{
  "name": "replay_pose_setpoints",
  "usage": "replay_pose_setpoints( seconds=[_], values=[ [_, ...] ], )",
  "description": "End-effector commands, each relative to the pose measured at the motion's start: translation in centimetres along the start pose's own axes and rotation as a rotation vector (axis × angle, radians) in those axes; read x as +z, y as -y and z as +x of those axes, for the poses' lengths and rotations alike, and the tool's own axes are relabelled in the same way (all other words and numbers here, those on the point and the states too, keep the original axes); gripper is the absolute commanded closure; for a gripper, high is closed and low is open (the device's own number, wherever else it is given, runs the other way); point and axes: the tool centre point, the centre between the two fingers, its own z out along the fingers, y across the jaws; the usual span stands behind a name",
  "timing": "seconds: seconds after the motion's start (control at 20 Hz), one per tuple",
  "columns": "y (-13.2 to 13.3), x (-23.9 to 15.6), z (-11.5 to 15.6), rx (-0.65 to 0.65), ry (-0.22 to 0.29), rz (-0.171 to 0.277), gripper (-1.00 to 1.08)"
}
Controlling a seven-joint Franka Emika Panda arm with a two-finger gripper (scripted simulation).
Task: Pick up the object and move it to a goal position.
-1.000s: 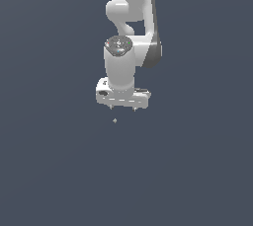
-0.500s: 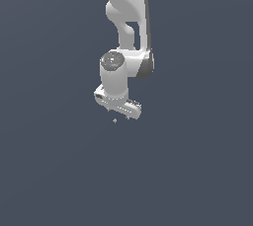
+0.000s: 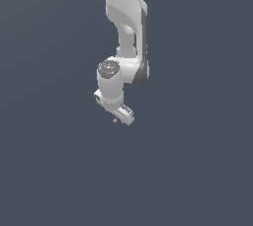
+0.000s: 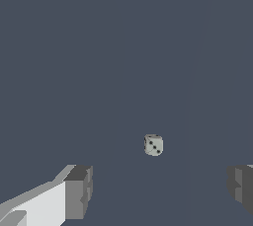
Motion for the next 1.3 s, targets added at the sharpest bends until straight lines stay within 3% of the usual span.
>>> replay_pose_setpoints(
  seconds=[0.0, 0.5, 1.25],
  values=[
    [-0.3, 0.5, 0.1, 0.036, -0.003, -0.001, -0.92],
    [-0.6, 1.2, 0.1, 0.063, -0.005, -0.003, -0.92],
    [-0.7, 6.0, 0.1, 0.068, -0.006, -0.002, -0.92]
  ],
)
